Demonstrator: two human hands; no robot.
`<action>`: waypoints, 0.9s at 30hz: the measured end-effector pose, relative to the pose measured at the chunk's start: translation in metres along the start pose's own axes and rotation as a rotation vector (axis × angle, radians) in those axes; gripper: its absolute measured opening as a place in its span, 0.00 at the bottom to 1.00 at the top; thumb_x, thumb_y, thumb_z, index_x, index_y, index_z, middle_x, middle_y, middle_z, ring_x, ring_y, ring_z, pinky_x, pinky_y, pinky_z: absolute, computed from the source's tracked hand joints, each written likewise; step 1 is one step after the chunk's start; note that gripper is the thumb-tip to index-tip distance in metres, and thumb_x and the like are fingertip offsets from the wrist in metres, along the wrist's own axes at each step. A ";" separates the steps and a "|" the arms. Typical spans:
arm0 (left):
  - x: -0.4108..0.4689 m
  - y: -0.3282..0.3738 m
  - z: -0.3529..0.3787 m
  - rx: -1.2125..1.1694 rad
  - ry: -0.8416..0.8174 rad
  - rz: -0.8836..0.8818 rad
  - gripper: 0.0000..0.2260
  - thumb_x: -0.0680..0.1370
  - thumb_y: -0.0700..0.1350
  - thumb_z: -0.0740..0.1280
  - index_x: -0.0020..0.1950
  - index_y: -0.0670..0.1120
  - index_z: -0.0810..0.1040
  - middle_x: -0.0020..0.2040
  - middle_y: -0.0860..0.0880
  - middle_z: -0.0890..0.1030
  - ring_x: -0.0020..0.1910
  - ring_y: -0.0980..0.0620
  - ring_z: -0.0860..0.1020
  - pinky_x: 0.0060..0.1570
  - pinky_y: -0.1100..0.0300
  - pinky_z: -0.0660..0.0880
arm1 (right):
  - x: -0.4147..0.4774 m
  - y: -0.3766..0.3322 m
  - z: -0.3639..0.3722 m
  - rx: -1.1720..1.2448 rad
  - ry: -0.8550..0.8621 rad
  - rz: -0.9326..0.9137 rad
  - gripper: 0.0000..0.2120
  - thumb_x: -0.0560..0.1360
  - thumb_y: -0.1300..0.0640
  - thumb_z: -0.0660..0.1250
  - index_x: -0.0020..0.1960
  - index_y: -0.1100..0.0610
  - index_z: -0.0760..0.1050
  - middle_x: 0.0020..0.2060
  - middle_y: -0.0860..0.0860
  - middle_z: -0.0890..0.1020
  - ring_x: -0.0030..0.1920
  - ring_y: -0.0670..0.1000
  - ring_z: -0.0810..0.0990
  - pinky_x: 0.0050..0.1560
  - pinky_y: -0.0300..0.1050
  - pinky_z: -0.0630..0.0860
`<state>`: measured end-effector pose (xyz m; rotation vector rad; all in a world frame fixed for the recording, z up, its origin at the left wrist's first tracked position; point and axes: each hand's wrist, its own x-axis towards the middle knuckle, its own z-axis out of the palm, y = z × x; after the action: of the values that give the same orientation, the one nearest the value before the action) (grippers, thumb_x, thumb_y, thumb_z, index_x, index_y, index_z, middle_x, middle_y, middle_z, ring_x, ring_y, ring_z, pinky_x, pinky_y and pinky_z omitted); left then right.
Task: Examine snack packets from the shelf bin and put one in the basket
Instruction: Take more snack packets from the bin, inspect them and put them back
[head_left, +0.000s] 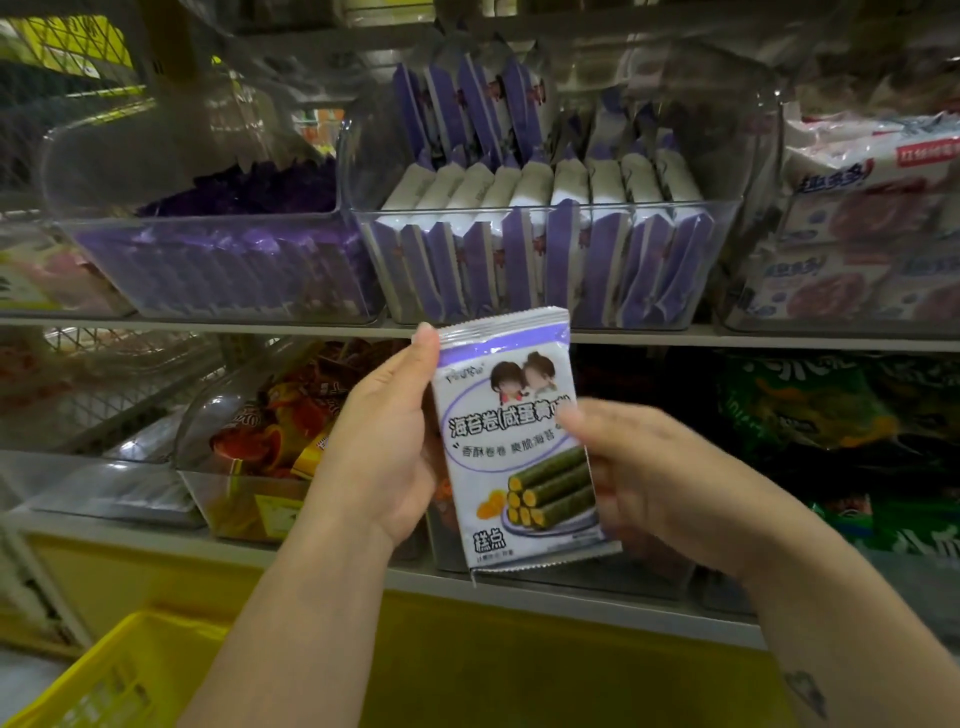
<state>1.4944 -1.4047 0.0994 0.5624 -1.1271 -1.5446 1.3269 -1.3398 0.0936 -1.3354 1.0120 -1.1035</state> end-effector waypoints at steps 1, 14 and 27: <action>0.000 0.002 -0.001 -0.009 0.009 -0.013 0.16 0.80 0.53 0.60 0.48 0.44 0.84 0.47 0.41 0.86 0.45 0.45 0.85 0.37 0.51 0.83 | -0.002 0.001 0.000 -0.013 -0.055 0.042 0.19 0.76 0.48 0.65 0.60 0.60 0.79 0.56 0.60 0.83 0.57 0.58 0.82 0.56 0.54 0.80; -0.004 0.006 -0.029 0.266 -0.561 -0.114 0.31 0.68 0.41 0.76 0.68 0.58 0.74 0.62 0.48 0.81 0.59 0.46 0.81 0.47 0.56 0.81 | -0.008 -0.018 0.004 0.304 0.184 -0.067 0.16 0.71 0.53 0.64 0.49 0.62 0.83 0.50 0.61 0.85 0.49 0.56 0.85 0.46 0.47 0.83; -0.006 0.006 -0.019 0.225 -0.573 0.158 0.26 0.72 0.37 0.71 0.68 0.54 0.75 0.64 0.47 0.79 0.63 0.47 0.78 0.56 0.58 0.77 | -0.014 -0.029 0.009 0.419 0.200 -0.201 0.14 0.73 0.51 0.64 0.48 0.54 0.85 0.53 0.58 0.84 0.53 0.56 0.84 0.46 0.47 0.82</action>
<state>1.5148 -1.4058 0.0955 0.1640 -1.7519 -1.4881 1.3325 -1.3224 0.1214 -1.0145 0.7420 -1.5301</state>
